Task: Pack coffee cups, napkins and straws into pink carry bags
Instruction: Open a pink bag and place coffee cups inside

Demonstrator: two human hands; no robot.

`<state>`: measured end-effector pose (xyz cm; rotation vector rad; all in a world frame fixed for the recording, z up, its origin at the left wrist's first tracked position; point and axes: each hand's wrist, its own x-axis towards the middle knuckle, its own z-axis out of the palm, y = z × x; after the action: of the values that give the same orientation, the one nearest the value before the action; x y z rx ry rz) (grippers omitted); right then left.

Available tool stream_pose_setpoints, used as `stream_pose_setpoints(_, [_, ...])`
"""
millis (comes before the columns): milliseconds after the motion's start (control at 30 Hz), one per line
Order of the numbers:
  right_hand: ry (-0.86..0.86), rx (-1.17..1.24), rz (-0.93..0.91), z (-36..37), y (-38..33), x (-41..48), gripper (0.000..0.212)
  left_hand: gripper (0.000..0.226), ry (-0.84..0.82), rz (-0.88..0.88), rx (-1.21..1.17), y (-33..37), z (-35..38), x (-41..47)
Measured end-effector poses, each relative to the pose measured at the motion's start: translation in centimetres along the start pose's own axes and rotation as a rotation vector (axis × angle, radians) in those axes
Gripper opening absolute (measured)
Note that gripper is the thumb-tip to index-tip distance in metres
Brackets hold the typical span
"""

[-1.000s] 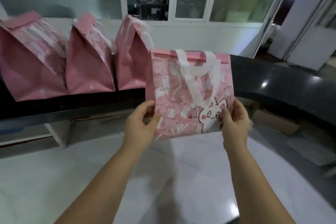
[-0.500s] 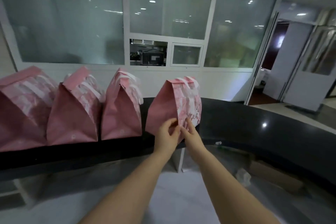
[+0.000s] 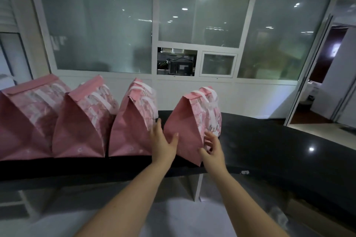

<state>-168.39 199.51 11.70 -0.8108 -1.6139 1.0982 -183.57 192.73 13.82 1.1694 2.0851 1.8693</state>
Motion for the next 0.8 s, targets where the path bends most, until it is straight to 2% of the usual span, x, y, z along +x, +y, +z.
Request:
stream_pose_setpoints(100, [0.046, 0.015, 0.014, -0.3, -0.3, 1.3, 0.047, 0.067, -0.024, 0.027, 0.082, 0.1, 0.4, 0.7])
stream_pose_setpoints(233, [0.091, -0.096, 0.01, 0.3, -1.2, 2.8, 0.049, 0.034, -0.071, 0.021, 0.023, 0.9, 1.2, 0.9])
stream_pose_setpoints(400, [0.07, -0.08, 0.038, -0.5, 0.3, 1.9, 0.041, 0.023, -0.04, 0.026, 0.001, -1.4, 1.2, -0.9])
stream_pose_setpoints(600, [0.16, -0.024, 0.085, 0.0, 2.3, -0.4, 0.028, 0.023, 0.052, 0.029, 0.036, -3.5, -0.2, -2.4])
stream_pose_setpoints(800, [0.006, -0.09, 0.091, 3.6, 1.2, 2.3, 0.032, 0.015, 0.252, -0.055, 0.015, -3.6, -2.3, -1.8])
